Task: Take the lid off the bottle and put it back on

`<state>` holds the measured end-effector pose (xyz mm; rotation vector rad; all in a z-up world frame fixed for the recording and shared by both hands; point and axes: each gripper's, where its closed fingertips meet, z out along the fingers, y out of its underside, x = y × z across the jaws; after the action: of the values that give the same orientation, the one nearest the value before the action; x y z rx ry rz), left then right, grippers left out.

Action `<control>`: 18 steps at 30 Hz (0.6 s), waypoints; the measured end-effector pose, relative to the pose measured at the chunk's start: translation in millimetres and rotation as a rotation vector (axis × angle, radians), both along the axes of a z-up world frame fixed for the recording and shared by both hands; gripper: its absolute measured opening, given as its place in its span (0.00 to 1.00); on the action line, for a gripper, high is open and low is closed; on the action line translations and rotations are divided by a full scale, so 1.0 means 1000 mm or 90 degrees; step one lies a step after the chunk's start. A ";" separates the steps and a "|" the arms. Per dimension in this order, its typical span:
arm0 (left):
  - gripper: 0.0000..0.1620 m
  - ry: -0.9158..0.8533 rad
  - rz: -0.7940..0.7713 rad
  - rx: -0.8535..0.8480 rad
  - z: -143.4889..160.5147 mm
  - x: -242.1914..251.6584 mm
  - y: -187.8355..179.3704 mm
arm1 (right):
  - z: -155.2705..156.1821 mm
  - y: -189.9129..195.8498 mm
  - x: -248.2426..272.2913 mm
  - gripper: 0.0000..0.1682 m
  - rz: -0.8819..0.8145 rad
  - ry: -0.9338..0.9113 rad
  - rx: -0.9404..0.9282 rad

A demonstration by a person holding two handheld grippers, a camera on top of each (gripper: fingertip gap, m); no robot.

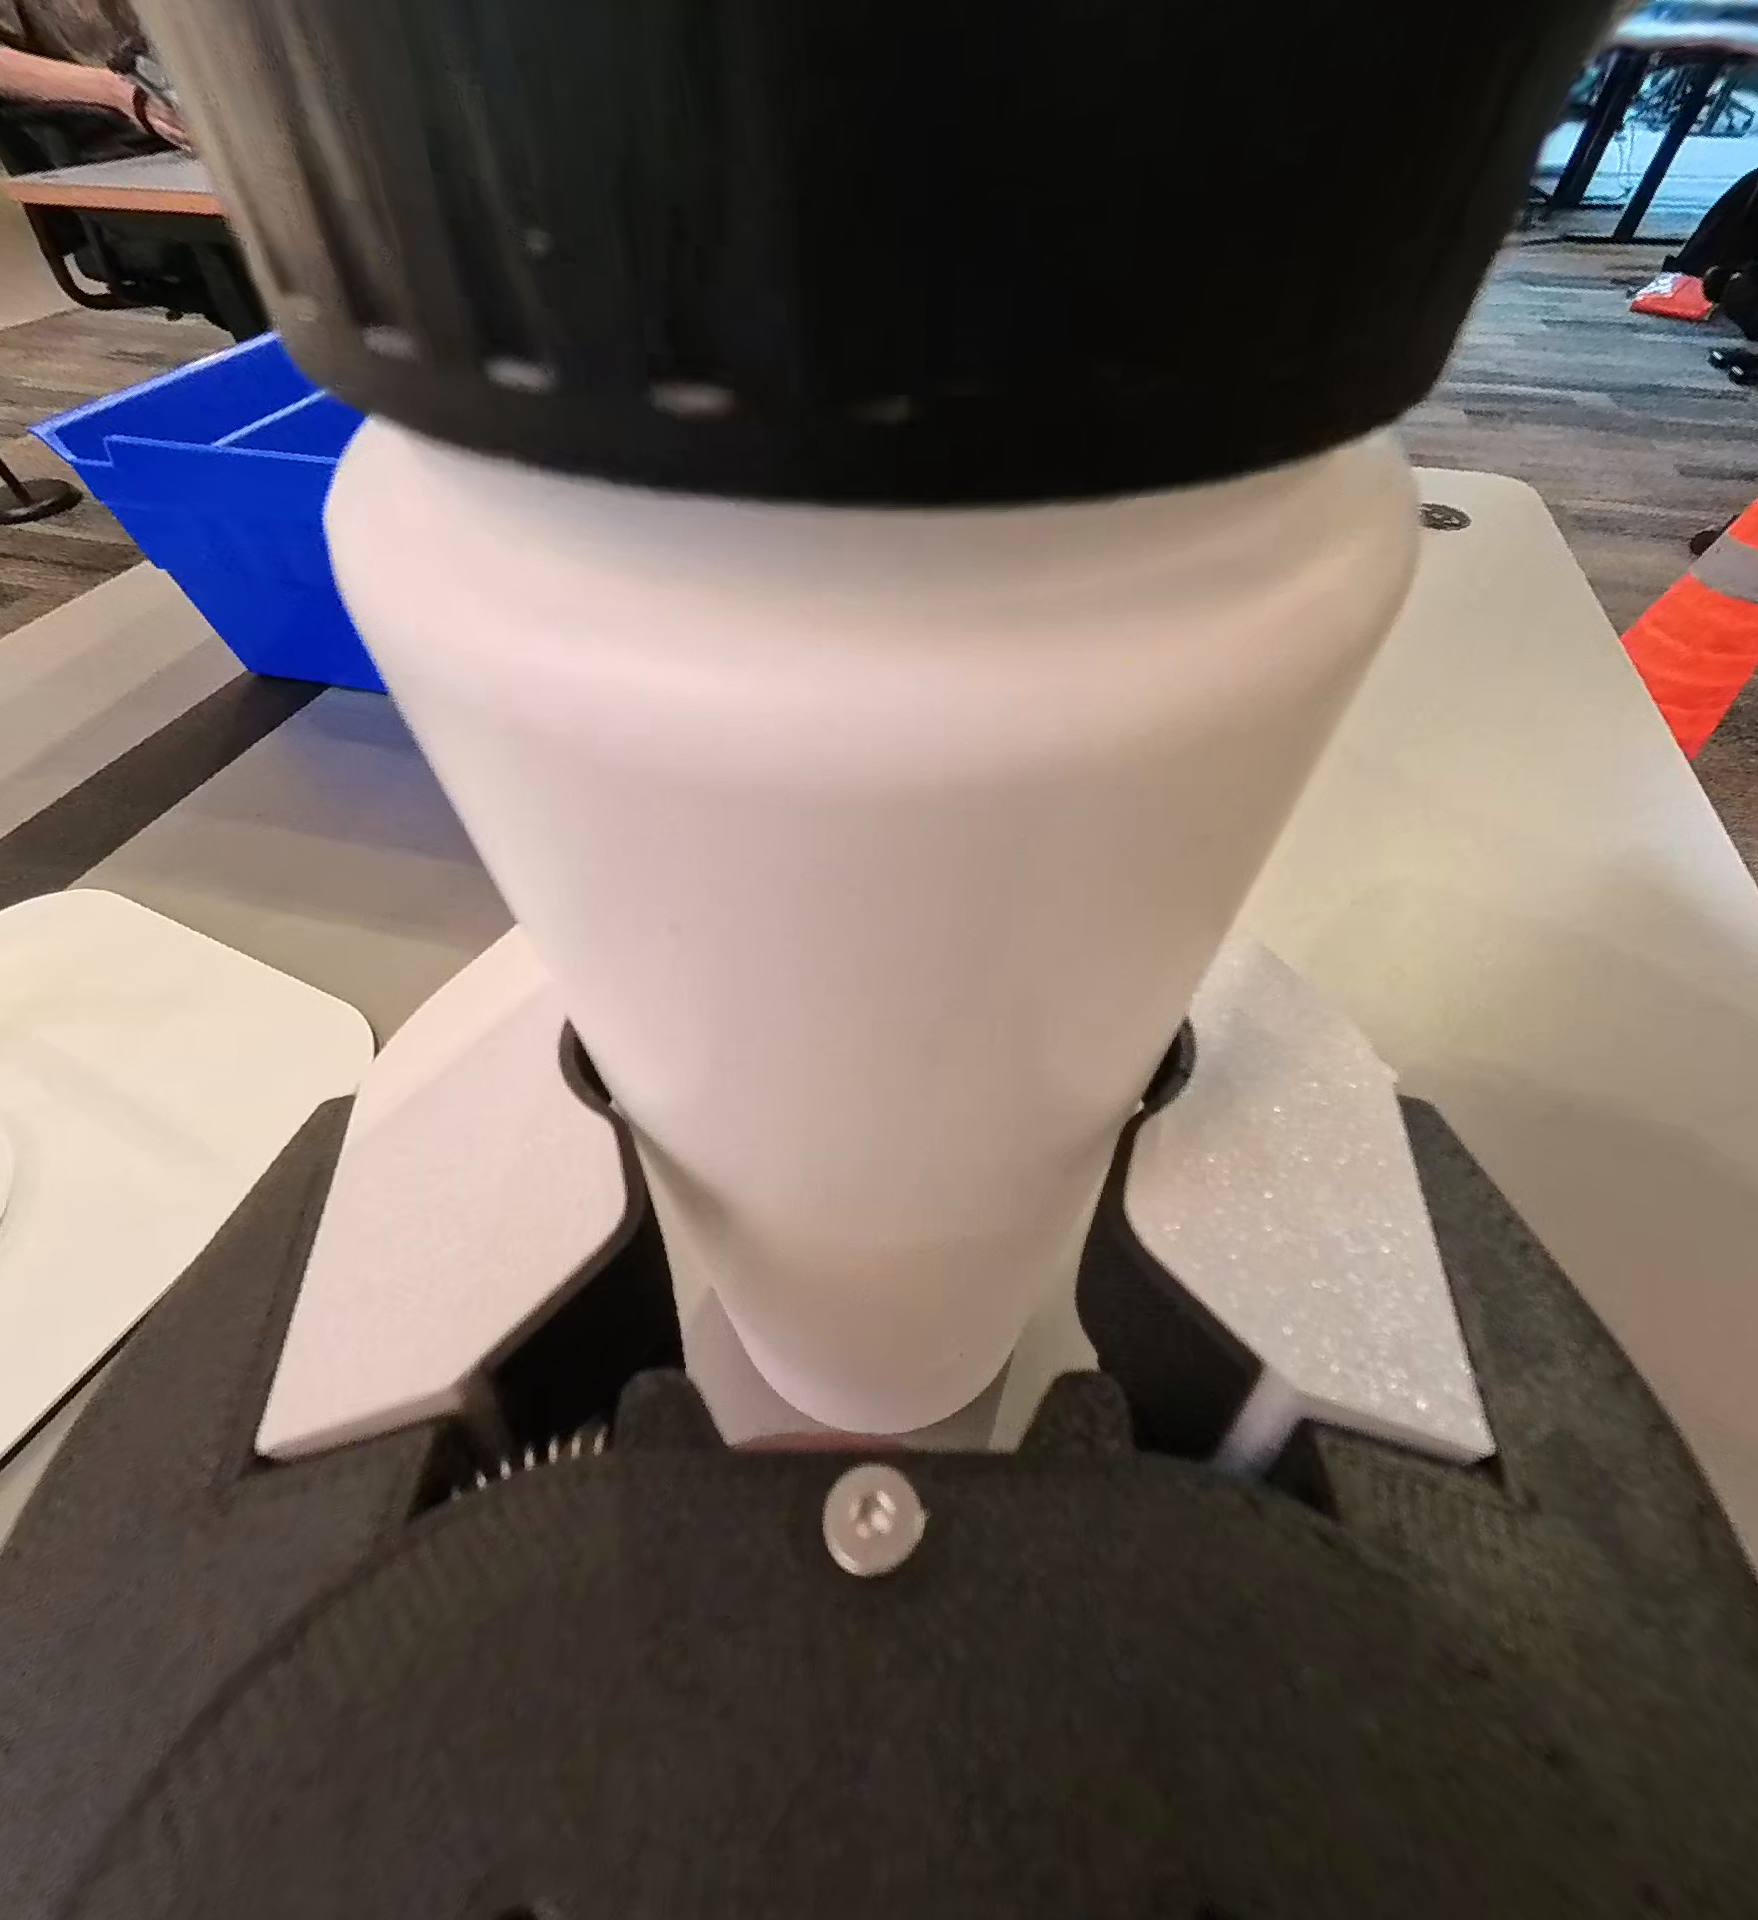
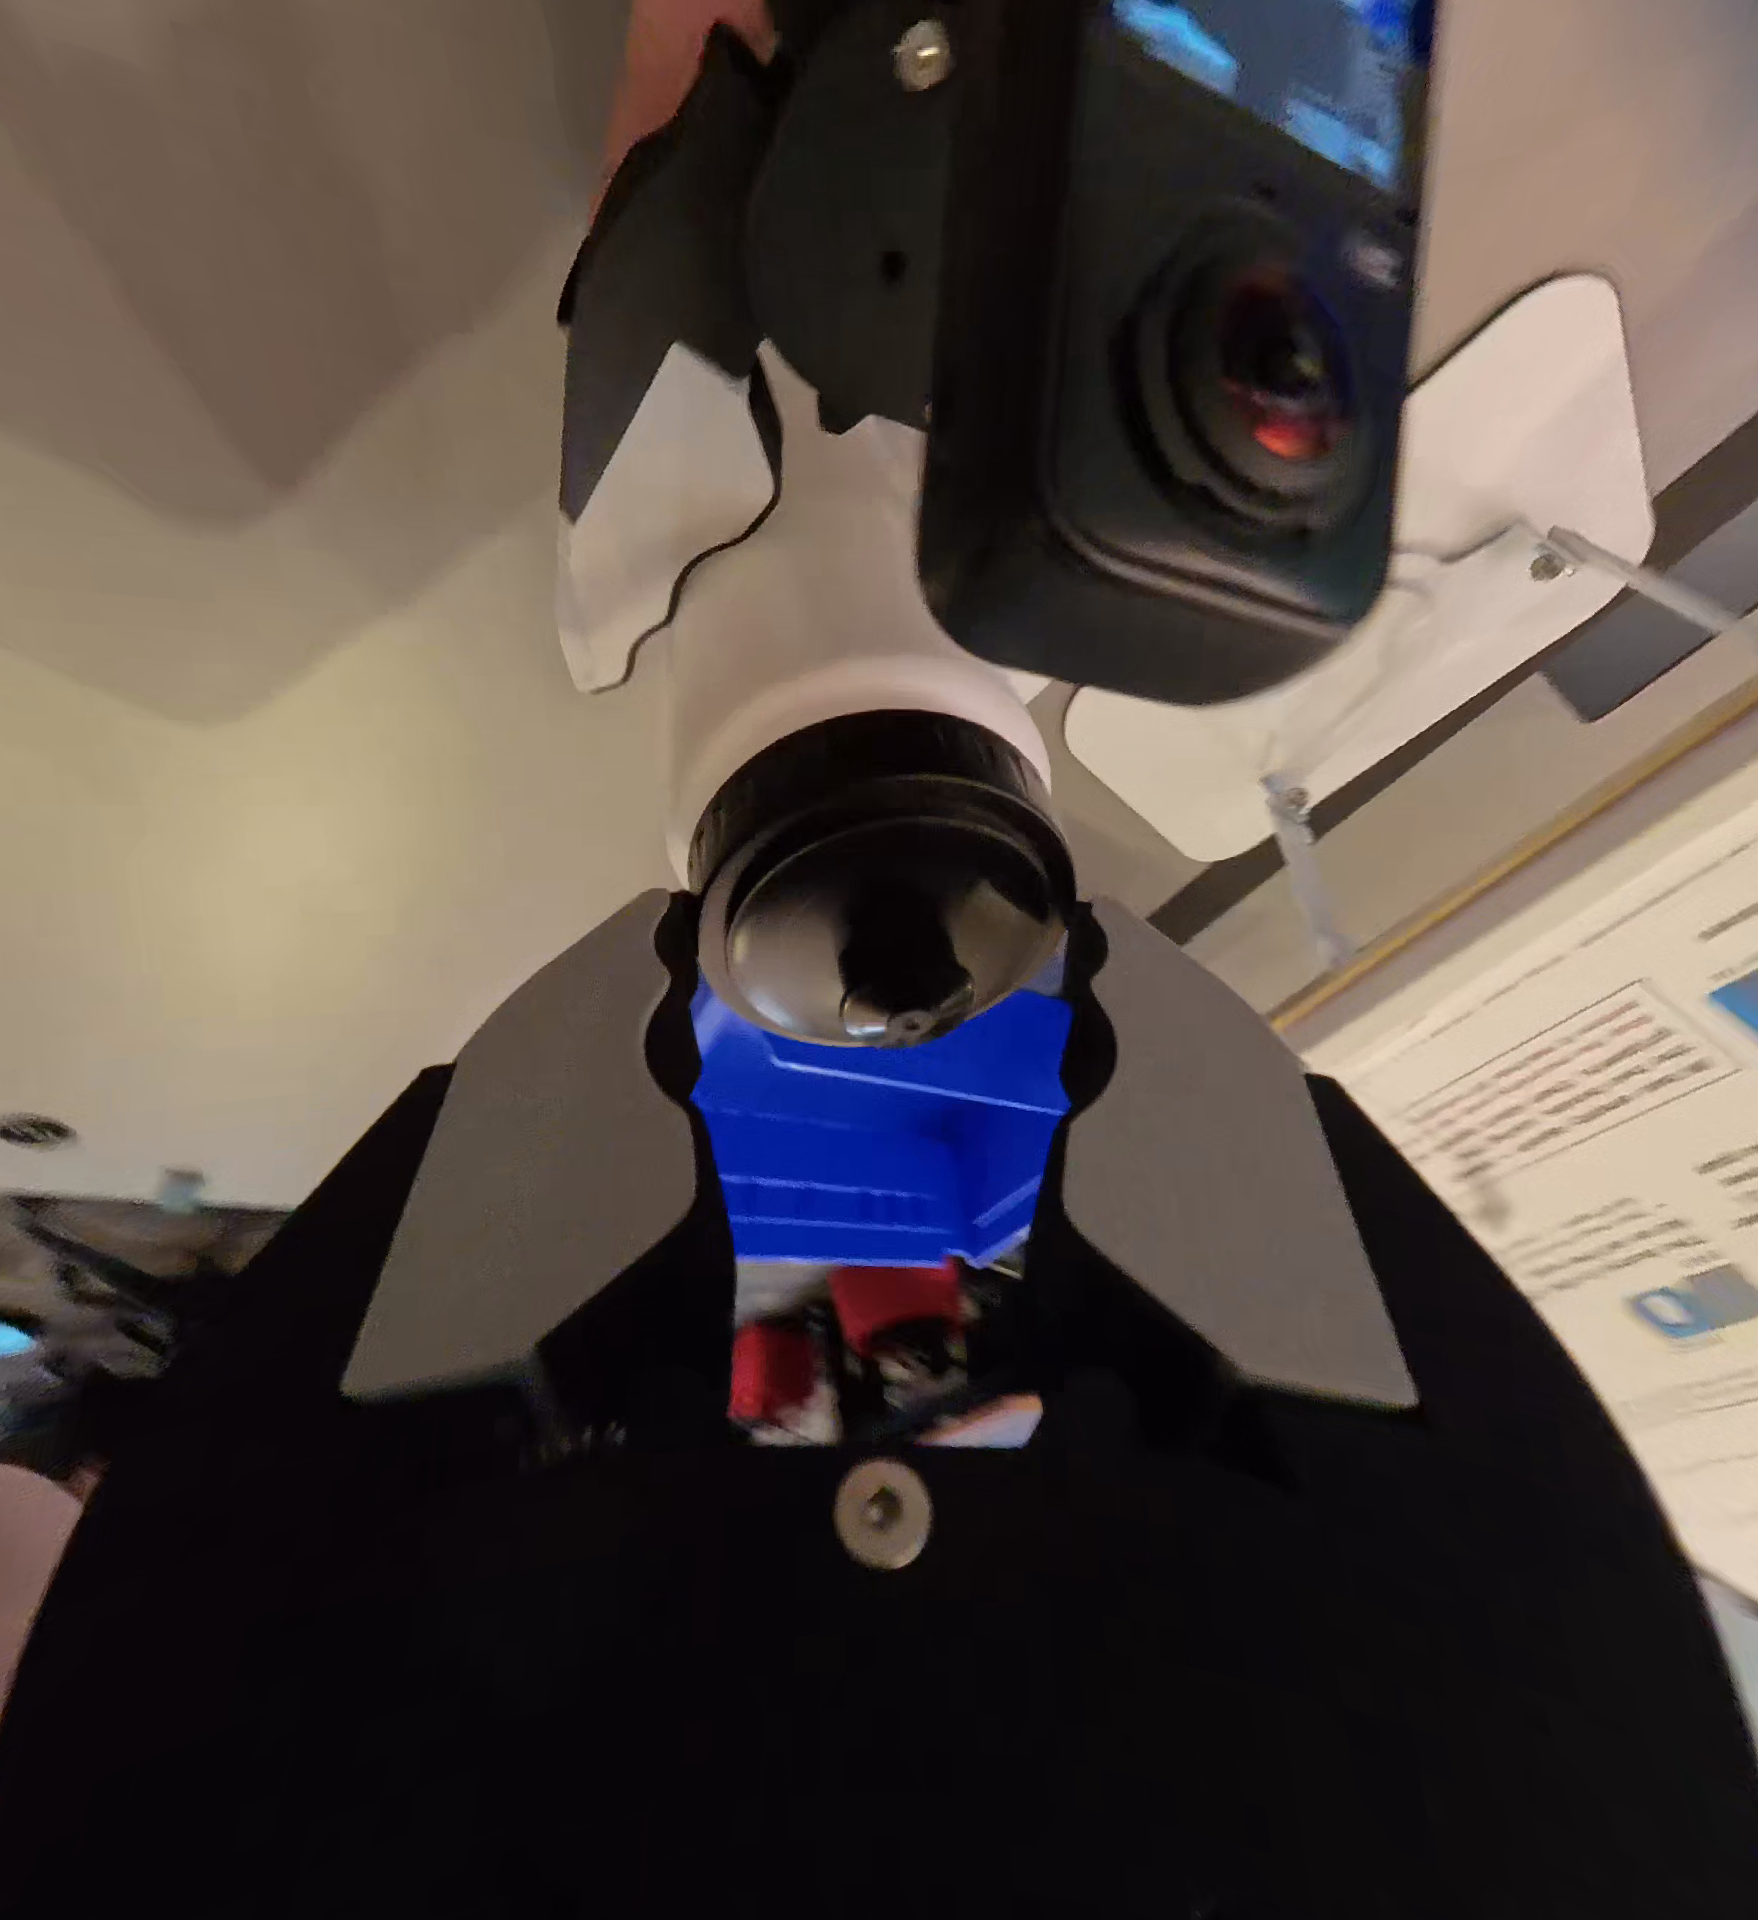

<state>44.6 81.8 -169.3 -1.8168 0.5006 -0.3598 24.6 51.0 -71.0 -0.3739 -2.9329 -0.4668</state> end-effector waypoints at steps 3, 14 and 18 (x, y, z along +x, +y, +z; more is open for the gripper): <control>0.62 0.000 0.000 -0.001 0.000 0.001 0.000 | 0.006 -0.004 -0.003 0.51 -0.144 0.040 -0.111; 0.62 -0.002 -0.001 -0.001 0.000 0.001 0.001 | -0.008 0.000 0.005 0.43 -0.313 0.017 -0.221; 0.62 -0.001 -0.001 -0.001 0.000 0.001 0.000 | -0.006 0.001 0.004 0.43 -0.226 0.005 -0.179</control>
<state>45.1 81.6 -169.3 -1.8166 0.5012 -0.3635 29.1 52.0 -77.4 -0.9370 -2.9315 -0.0863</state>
